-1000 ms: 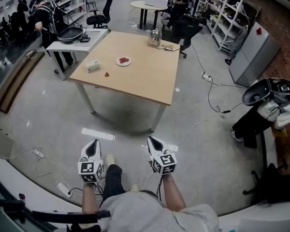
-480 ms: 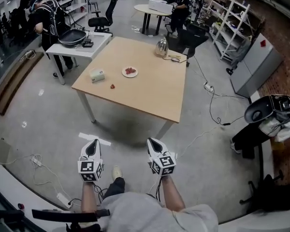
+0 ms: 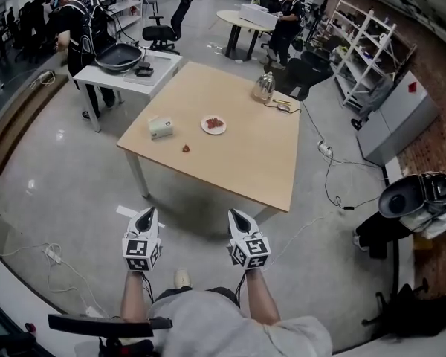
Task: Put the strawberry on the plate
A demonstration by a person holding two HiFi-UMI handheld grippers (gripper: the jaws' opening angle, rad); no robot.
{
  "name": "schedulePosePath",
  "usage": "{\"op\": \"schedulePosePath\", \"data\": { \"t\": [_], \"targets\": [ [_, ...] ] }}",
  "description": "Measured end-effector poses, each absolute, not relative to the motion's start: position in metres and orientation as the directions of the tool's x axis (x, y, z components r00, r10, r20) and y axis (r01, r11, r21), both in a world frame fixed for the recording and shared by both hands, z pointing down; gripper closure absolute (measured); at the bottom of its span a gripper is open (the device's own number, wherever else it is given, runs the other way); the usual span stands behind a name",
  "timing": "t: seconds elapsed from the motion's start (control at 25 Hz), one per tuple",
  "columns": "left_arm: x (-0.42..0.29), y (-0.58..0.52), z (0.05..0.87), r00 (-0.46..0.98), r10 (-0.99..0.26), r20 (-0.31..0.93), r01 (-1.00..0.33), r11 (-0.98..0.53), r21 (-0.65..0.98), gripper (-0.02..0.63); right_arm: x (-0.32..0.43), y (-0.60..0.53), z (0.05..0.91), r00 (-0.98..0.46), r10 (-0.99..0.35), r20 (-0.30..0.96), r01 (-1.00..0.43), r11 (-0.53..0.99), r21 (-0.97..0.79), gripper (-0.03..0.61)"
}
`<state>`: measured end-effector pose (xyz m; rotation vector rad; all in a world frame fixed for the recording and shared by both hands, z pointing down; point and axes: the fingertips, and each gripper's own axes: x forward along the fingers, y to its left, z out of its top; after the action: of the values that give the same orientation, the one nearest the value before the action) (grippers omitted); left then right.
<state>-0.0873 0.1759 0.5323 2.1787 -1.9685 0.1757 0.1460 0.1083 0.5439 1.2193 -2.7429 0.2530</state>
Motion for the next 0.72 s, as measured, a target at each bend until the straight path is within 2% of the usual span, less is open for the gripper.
{"op": "schedulePosePath", "data": {
  "t": [0.48,0.72],
  "targets": [
    [-0.124,0.143,0.534,0.1,-0.973,0.207,-0.993,-0.083,0.089,0.594,0.117,0.074,0.549,-0.65,-0.729,0.214,-0.755,0.651,-0.078,0.572],
    [-0.137,0.134,0.547,0.081,-0.967,0.243,-0.994,-0.062,0.086,0.594,0.102,0.057,0.562,-0.661,-0.711,0.238,-0.745,0.661,-0.094,0.572]
  ]
}}
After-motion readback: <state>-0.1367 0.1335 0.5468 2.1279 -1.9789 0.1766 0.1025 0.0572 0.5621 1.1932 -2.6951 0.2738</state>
